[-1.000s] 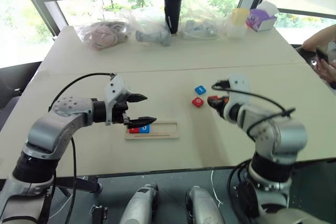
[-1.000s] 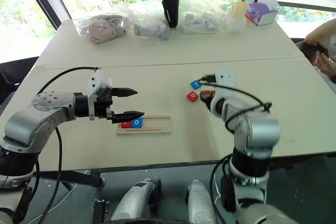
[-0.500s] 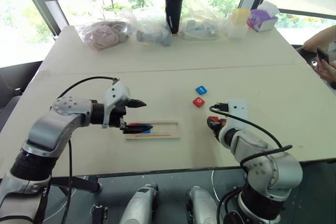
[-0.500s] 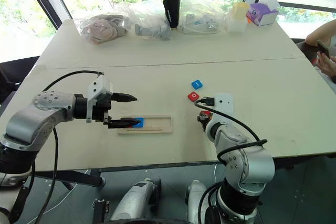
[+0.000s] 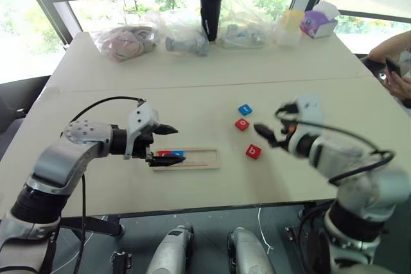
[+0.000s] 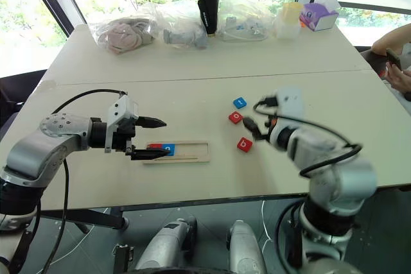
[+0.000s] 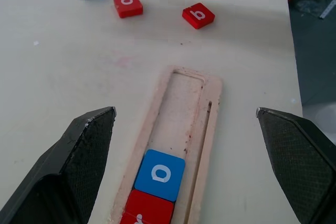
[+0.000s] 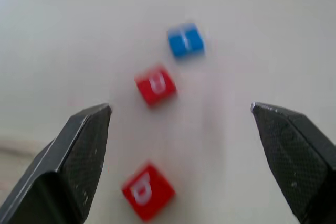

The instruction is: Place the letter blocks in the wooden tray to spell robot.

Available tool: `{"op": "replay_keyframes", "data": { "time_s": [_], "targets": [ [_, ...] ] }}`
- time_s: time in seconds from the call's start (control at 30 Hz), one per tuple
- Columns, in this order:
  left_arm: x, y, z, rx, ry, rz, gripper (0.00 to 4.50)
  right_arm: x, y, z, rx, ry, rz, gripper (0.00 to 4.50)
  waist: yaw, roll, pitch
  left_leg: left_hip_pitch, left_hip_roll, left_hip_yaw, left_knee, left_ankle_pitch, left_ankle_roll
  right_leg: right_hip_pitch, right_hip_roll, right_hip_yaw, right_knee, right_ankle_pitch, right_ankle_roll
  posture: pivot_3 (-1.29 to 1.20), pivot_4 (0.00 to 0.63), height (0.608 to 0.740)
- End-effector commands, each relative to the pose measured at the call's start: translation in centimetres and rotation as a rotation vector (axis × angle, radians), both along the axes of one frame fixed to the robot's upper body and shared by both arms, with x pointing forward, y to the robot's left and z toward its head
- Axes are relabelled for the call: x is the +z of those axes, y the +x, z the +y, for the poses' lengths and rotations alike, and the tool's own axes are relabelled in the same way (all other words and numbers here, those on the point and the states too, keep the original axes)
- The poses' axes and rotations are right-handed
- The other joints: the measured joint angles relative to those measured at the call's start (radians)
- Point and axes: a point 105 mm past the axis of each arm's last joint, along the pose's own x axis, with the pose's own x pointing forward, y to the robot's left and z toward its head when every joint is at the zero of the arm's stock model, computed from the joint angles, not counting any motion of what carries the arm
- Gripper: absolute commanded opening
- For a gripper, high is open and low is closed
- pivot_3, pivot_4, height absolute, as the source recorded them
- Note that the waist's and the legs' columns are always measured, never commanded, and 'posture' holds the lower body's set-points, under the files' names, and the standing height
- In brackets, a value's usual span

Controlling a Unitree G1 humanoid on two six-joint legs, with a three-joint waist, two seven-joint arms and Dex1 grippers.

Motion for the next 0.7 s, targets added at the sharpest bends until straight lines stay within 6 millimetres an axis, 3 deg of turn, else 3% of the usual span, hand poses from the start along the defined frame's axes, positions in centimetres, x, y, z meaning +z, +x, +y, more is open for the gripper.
{"op": "replay_keyframes", "data": {
  "time_s": [0.03, 0.17, 0.3, 0.7],
  "targets": [
    [1.3, -0.7, -0.1, -0.052, 0.022, -0.055, 4.50, 0.4, -0.7, -0.9, 0.248, -0.118, -0.074, 4.38, 0.009, 0.000, 0.000, -0.001, 0.000, 0.000, 0.000, 0.000, 0.001, 0.001, -0.001, -0.001, -0.001, 0.000, 0.001, 0.00, 0.150, 0.740],
    [1.3, -1.2, -0.3, -0.085, 0.078, -0.090, 4.50, -3.9, -1.1, -3.1, 0.394, -0.332, 0.012, 4.38, 0.001, 0.000, 0.000, 0.000, -0.001, 0.000, 0.000, -0.003, 0.004, 0.008, -0.001, -0.002, -0.013, -0.001, 0.002, 0.00, 0.150, 0.740],
    [0.9, -1.5, -0.9, -0.113, 0.139, -0.130, 4.50, -6.6, -1.3, -3.1, 0.456, -0.332, 0.044, 4.38, -0.003, 0.000, 0.000, 0.000, -0.001, 0.003, 0.002, -0.004, 0.006, 0.009, -0.002, 0.000, -0.015, -0.001, 0.003, 0.00, 0.150, 0.740],
    [0.4, -2.1, -1.9, -0.131, 0.132, -0.129, 4.50, -8.6, -1.0, -1.1, 0.475, -0.340, 0.025, 4.38, 0.007, 0.000, 0.000, 0.000, -0.001, 0.001, 0.002, -0.005, 0.004, 0.009, -0.002, 0.000, -0.014, 0.000, 0.002, 0.00, 0.150, 0.740]
  ]
}}
